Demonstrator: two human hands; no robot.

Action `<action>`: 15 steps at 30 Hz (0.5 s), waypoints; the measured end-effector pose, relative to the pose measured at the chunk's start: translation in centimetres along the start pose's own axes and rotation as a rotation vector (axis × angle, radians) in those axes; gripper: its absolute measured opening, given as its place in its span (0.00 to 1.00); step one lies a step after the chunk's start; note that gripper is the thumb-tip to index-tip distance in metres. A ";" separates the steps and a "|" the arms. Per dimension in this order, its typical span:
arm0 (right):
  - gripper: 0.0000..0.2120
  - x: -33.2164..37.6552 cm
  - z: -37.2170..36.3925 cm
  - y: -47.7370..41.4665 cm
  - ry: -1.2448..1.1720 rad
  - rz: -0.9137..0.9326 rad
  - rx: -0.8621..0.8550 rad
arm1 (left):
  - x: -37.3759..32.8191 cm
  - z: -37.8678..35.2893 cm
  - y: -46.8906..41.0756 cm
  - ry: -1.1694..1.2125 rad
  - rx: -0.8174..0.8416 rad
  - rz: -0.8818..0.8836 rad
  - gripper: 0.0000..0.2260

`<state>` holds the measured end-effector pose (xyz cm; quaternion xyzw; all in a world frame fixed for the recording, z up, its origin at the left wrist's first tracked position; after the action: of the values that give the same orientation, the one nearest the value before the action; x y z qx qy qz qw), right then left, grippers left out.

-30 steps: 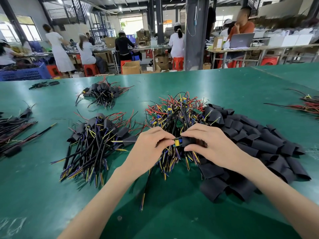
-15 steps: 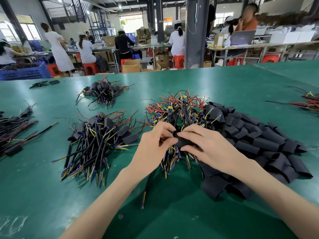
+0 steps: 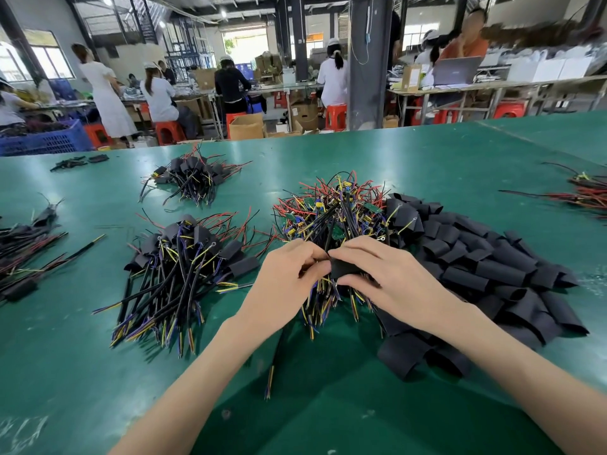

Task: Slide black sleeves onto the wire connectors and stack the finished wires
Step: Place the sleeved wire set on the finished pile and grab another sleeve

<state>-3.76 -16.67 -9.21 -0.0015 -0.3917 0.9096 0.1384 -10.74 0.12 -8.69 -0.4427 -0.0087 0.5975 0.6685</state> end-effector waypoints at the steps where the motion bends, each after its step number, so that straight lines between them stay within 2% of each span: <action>1: 0.17 -0.1 0.0 -0.1 -0.023 -0.018 -0.022 | 0.0 0.4 -0.2 -0.028 -0.033 -0.033 0.01; 5: 0.16 -1.4 0.9 -0.4 0.021 -0.108 -0.270 | 0.9 3.3 -1.4 -0.109 -0.380 -0.094 0.03; 8: 0.12 -3.3 1.8 -0.2 0.088 -0.218 -0.433 | 3.5 6.1 -2.1 -0.114 -0.605 0.004 0.10; 11: 0.10 -4.8 1.9 0.1 0.160 -0.348 -0.452 | 7.1 8.0 -2.4 -0.286 -0.667 0.147 0.12; 15: 0.08 -6.0 1.7 0.6 0.235 -0.479 -0.387 | 11.3 8.3 -1.4 -0.531 -0.565 0.422 0.14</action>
<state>1.70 -19.80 -9.06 -0.0407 -0.5276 0.7537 0.3897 -10.92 14.23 -8.68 -0.4314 -0.2526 0.7881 0.3592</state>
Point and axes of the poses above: each hand's wrist, its own y-axis away from the middle knuckle, its own z-axis out of the back of the hand, x = y × z, the point moved 1 cm from there along -y, towards the middle knuckle, and after that the axes turned 4 degrees about -x, right-handed, at the moved point
